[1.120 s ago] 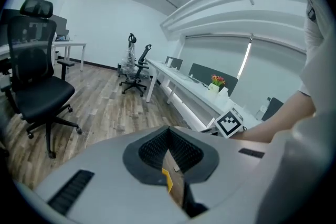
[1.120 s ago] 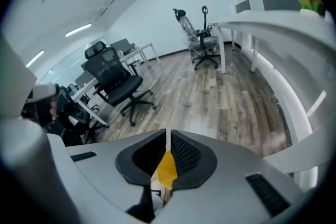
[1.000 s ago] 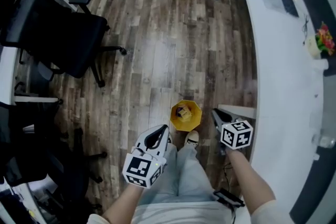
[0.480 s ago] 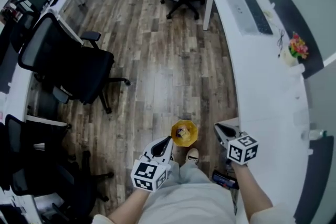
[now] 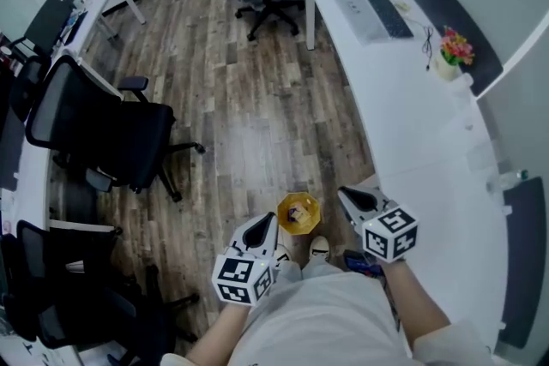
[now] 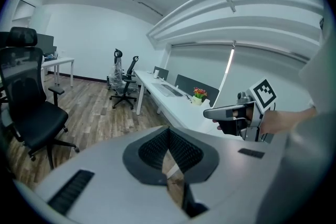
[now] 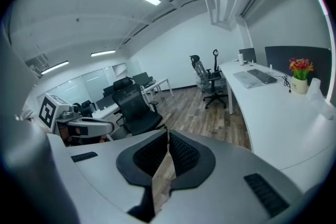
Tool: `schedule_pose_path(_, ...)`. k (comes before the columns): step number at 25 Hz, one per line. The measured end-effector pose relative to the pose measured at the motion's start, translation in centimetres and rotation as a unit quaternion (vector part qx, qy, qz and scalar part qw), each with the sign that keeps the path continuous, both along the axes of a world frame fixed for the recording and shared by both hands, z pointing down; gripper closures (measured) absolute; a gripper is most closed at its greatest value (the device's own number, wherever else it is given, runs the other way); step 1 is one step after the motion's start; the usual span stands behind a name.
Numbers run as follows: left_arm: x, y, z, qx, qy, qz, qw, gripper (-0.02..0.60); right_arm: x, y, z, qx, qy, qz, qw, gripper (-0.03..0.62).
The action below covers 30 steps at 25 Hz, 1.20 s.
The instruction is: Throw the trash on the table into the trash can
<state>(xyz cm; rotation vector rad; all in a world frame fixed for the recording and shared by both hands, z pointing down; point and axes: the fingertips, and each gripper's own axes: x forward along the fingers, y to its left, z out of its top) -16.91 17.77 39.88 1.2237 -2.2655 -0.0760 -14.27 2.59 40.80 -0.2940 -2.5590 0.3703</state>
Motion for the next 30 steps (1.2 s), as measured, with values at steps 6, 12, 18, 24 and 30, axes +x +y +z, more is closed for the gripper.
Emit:
schedule_pose_path(6, -0.2, -0.5, -0.7, 0.002, -0.009, 0.01, 0.9999, 0.581, 0.5, 0.7, -0.2, -0.004, 0.004, -0.02, 1.0, 0.562)
schedule_pose_path(12, -0.2, -0.6, -1.2, 0.007, -0.012, 0.01, 0.9998, 0.581, 1.0, 0.8, 0.1, -0.015, 0.012, -0.024, 1.0, 0.563)
schedule_pose_path(18, 0.0, -0.4, -1.2, 0.004, -0.012, 0.014, 0.9998, 0.581, 1.0, 1.2, -0.1, -0.013, 0.012, -0.033, 0.999, 0.563)
schedule_pose_path(24, 0.5, -0.4, -1.2, 0.001, -0.013, 0.018, 0.9998, 0.581, 1.4, 1.6, 0.3, -0.016, 0.015, -0.038, 0.999, 0.563)
schedule_pose_path(30, 0.7, -0.4, -0.8, -0.003, -0.012, 0.02, 0.9997, 0.581, 1.6, 1.6, 0.8, -0.014, 0.019, -0.041, 0.999, 0.563)
